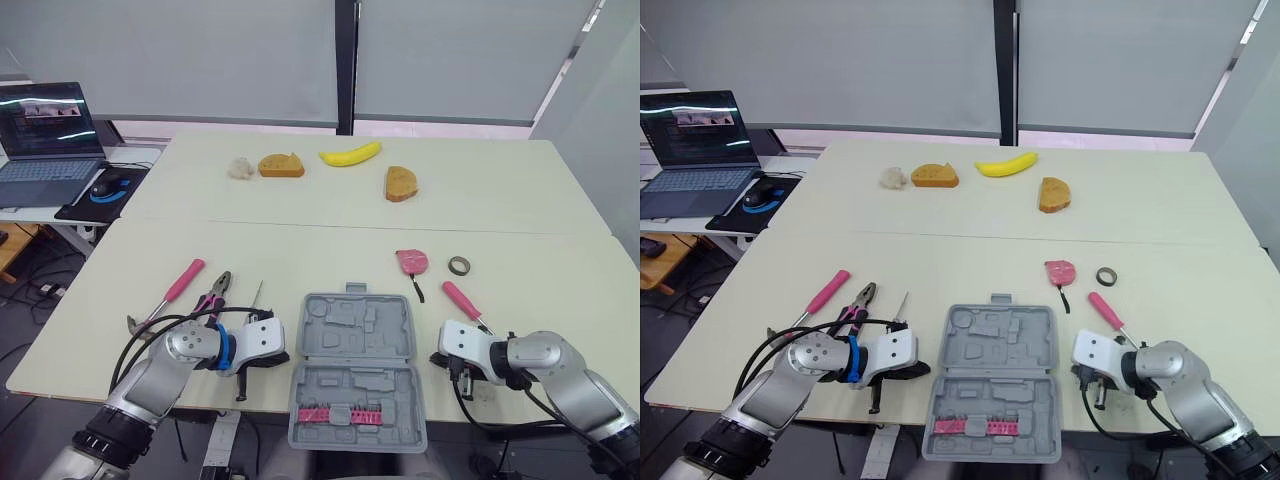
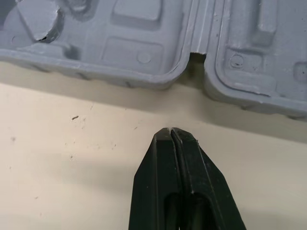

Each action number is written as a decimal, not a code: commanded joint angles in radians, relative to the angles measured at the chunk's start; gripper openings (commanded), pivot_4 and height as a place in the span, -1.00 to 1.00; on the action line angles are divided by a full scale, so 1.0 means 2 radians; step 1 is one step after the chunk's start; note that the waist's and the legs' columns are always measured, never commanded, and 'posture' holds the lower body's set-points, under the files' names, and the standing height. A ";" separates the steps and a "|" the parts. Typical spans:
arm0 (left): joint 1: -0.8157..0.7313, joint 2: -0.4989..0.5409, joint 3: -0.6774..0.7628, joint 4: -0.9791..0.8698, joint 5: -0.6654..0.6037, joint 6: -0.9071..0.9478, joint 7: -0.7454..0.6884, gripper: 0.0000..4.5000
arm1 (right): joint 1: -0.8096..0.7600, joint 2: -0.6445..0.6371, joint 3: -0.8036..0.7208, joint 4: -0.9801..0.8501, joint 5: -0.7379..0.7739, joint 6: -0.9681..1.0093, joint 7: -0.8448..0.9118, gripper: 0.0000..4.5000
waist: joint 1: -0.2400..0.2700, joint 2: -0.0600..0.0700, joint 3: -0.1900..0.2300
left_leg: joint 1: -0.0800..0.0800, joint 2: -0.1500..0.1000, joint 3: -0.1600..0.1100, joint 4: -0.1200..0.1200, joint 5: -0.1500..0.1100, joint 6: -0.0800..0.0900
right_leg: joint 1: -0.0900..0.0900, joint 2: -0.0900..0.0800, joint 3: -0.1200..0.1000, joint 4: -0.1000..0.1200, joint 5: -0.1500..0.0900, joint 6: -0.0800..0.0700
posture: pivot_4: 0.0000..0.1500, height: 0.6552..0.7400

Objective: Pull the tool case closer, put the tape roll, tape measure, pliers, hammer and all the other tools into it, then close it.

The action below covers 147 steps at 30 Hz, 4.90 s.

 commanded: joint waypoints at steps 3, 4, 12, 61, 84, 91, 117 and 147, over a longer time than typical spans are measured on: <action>-0.003 0.008 0.106 -0.041 -0.124 0.071 -0.019 -0.74 | 0.012 0.003 -0.118 -0.026 0.093 0.007 0.001 -0.85 | 0.000 0.000 0.001 | -0.001 0.000 0.000 0.000 0.000 0.000 | 0.000 0.000 0.000 0.000 0.000 0.000 | 1.00 1.00; -0.007 0.011 0.125 -0.043 -0.145 0.087 -0.022 -0.62 | 0.011 0.013 -0.146 -0.033 0.124 0.017 0.001 -0.80 | 0.000 0.000 0.001 | -0.002 0.000 0.000 0.000 0.000 0.000 | 0.000 0.000 -0.001 0.000 0.000 0.000 | 1.00 1.00; -0.086 0.022 0.299 0.087 -0.243 0.161 0.048 0.54 | 0.010 0.025 -0.318 -0.010 0.238 0.031 -0.019 -0.02 | 0.000 0.000 0.002 | -0.003 0.000 -0.001 0.000 0.000 0.000 | 0.000 0.000 -0.001 0.000 0.001 -0.002 | 1.00 1.00; -0.238 -0.038 0.155 -0.072 -0.302 0.210 0.087 1.00 | -0.240 -0.060 -0.118 0.197 0.106 -0.067 0.035 0.99 | -0.017 -0.002 0.003 | -0.006 0.000 0.002 0.003 0.001 -0.002 | -0.001 -0.001 -0.001 0.000 0.002 -0.003 | 1.00 1.00; -0.208 0.012 0.152 -0.063 -0.300 0.193 -0.028 1.00 | -0.212 -0.122 -0.155 0.063 0.212 0.047 0.109 0.99 | -0.012 -0.001 0.004 | -0.007 0.000 0.001 0.003 0.000 0.000 | -0.001 -0.001 -0.001 0.000 0.002 -0.003 | 1.00 1.00; -0.215 0.002 0.145 -0.078 -0.299 0.192 -0.027 1.00 | -0.217 -0.108 -0.131 0.083 0.177 0.011 0.082 0.99 | -0.012 -0.001 0.004 | -0.007 0.000 0.001 0.003 0.000 0.000 | -0.001 -0.001 -0.001 0.000 0.002 -0.003 | 1.00 1.00; -0.212 -0.038 0.114 -0.176 -0.335 0.226 0.011 1.00 | -0.313 -0.045 -0.023 0.281 0.039 -0.111 0.052 0.82 | -0.014 -0.002 0.004 | -0.006 0.000 0.001 0.004 0.001 -0.001 | -0.001 -0.001 -0.001 0.000 0.002 -0.003 | 1.00 1.00; -0.200 -0.049 0.093 -0.185 -0.321 0.205 0.035 1.00 | -0.438 0.076 0.021 0.652 -0.090 -0.275 -0.038 -0.37 | -0.016 -0.002 0.004 | -0.006 0.000 0.001 0.004 0.002 -0.002 | -0.001 0.000 -0.001 0.000 0.002 -0.003 | 1.00 1.00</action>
